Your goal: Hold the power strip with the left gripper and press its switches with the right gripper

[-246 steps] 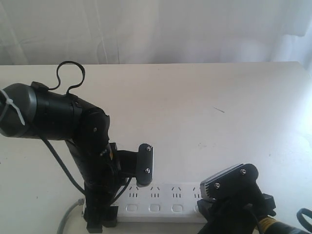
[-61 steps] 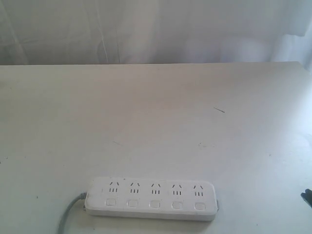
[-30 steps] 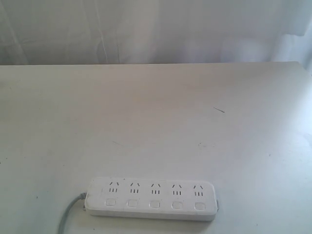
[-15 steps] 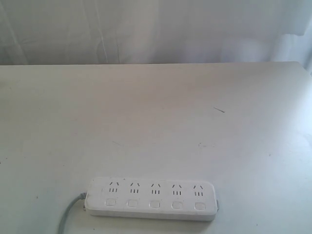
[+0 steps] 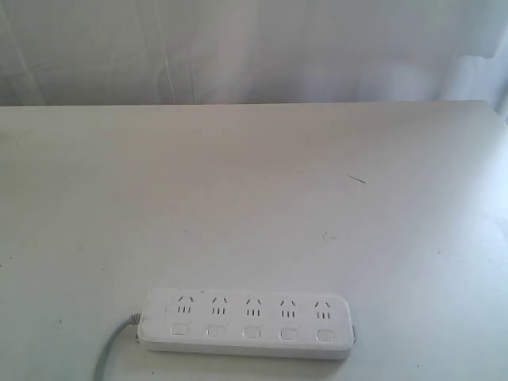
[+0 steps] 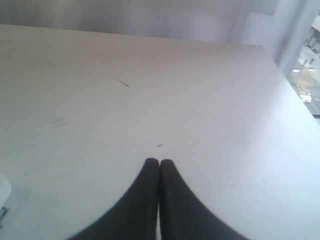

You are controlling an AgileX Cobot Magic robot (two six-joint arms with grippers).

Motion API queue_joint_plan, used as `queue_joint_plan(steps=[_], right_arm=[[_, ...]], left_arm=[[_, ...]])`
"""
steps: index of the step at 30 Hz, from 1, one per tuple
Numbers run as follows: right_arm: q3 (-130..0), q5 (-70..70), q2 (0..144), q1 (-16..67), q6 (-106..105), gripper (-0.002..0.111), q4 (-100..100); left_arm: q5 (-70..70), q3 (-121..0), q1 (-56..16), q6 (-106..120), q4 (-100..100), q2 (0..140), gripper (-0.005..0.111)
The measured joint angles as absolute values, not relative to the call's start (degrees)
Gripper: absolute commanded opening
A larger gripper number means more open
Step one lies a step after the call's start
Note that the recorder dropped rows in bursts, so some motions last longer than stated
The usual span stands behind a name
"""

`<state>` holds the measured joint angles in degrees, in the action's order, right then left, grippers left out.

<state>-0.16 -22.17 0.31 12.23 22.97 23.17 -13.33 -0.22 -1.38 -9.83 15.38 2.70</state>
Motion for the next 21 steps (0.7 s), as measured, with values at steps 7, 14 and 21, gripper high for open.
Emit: queue_joint_plan(steps=[7, 14, 21], right_arm=[[-0.2, -22.2, 0.3, 2.9, 23.0, 0.0, 23.2], [-0.2, -22.2, 0.3, 2.3, 23.0, 0.0, 23.2], [-0.2, -22.2, 0.3, 1.8, 23.0, 0.0, 23.2]], left_arm=[[-13.8, -0.2, -1.4, -11.3, 15.5, 2.7, 0.0], [-13.8, -0.2, -1.4, -11.3, 15.5, 2.7, 0.0], [-14.0, -0.2, -1.4, -11.3, 15.5, 2.7, 0.0]])
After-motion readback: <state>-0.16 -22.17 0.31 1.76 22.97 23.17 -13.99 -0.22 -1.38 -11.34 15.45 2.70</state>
